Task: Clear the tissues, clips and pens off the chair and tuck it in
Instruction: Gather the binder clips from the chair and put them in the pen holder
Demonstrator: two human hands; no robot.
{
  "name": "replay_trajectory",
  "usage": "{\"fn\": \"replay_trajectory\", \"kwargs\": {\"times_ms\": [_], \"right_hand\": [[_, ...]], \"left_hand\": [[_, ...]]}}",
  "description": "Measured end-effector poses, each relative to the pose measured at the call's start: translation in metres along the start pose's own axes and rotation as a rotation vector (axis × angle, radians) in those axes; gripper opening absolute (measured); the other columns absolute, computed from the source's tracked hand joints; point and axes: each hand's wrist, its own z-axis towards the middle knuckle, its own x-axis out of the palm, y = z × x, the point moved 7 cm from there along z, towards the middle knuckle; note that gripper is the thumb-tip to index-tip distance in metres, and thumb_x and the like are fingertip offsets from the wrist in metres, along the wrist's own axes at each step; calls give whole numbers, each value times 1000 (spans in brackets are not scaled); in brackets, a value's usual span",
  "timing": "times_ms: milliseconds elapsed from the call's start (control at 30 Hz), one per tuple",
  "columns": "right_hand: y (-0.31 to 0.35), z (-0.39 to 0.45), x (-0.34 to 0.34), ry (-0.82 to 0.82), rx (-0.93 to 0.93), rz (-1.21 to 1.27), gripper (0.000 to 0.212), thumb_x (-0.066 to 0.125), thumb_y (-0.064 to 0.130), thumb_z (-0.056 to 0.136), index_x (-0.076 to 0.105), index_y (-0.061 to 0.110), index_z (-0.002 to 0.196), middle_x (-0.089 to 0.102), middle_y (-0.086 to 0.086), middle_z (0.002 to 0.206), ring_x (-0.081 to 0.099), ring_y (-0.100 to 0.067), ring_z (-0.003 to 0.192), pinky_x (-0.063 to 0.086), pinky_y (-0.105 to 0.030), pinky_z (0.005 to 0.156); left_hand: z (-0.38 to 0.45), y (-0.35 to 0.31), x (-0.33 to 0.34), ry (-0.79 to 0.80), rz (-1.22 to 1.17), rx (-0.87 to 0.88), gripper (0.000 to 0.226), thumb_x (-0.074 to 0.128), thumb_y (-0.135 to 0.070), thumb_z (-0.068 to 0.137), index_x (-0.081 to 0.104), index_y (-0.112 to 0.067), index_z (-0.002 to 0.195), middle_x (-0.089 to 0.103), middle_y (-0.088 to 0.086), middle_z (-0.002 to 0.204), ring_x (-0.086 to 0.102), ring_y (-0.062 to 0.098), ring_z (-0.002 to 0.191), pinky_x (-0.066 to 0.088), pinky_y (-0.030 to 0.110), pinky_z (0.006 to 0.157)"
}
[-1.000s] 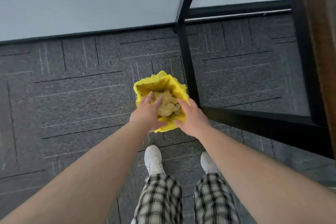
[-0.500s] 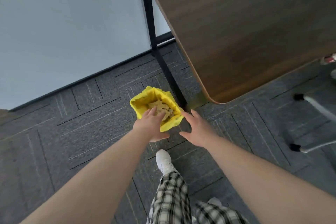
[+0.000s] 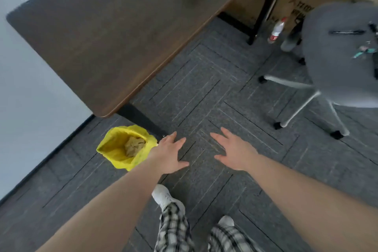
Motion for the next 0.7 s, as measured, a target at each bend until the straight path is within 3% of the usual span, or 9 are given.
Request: {"fn": "replay_trajectory", "kwargs": {"times_ms": [267,500,700], "right_hand": [[-159,-72,-90,-184,255,167,72,50,48,93,6,42,149,-1,1,162,22,-29,144,40,-51,106],[-251,-88,-168,-289,410,270,73,52,43,94,4,44,148,2,-1,161,19,-30,145,40,-54,105],[-330,-93,-236,-356,605,354,69,50,37,96,7,38,150,6,-1,161,26,-31,143,39,-50,107]], "left_hand": [[29,-187,-84,-63,193,278,79,51,-56,88,8,-33,150,-2,-4,162,5,22,149,33,48,112],[100,-292,-167,-38,447,470,74,48,-55,90,14,-29,150,-3,-2,162,2,22,149,32,50,113],[172,-382,-236,-29,591,621,70,47,-55,90,25,-24,148,4,3,162,5,24,149,29,50,114]]}}
